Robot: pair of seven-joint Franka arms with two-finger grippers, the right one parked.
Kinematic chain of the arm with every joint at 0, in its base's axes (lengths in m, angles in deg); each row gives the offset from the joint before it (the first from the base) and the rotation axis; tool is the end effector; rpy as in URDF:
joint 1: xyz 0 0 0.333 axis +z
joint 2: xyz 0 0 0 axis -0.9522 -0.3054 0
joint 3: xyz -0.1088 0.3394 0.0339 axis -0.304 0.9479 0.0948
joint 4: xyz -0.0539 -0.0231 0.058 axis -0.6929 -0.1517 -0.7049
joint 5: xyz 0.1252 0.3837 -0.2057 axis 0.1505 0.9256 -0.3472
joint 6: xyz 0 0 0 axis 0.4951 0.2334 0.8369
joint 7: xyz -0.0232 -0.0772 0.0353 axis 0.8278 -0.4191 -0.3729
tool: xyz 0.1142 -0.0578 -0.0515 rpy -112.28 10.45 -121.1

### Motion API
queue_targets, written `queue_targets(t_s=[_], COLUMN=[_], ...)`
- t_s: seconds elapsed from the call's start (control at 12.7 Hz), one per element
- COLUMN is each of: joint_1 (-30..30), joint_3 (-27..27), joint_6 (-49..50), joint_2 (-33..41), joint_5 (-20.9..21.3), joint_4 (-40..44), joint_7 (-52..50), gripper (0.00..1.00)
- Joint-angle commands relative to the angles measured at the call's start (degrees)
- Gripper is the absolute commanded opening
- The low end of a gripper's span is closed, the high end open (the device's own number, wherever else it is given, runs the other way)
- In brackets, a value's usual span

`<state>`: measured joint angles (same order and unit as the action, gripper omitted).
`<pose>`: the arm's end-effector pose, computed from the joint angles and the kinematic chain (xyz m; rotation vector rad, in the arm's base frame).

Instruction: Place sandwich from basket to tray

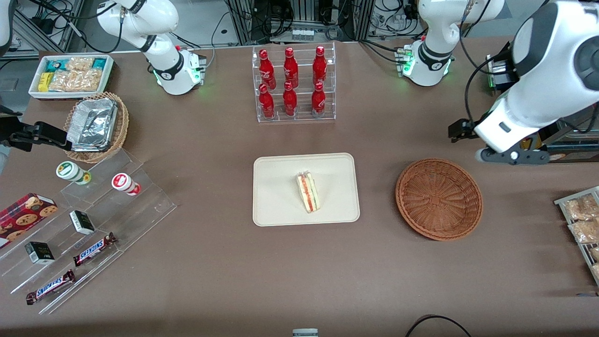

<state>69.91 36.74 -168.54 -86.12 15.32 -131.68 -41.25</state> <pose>0.5966 -0.1089 0.5711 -3.0915 0.1699 0.2664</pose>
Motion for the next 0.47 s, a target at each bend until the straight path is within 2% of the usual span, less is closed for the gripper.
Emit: queue_targets(t_s=[0.0, 0.39], joint_1=[3.71, 5.82], joint_3=[-1.95, -1.68], joint_6=[2.46, 4.32], joint_2=[3.49, 5.78], joint_5=[-0.79, -0.44], joint_4=[-1.20, -0.58], joint_7=[4.29, 7.38], gripper=[1.00, 1.00])
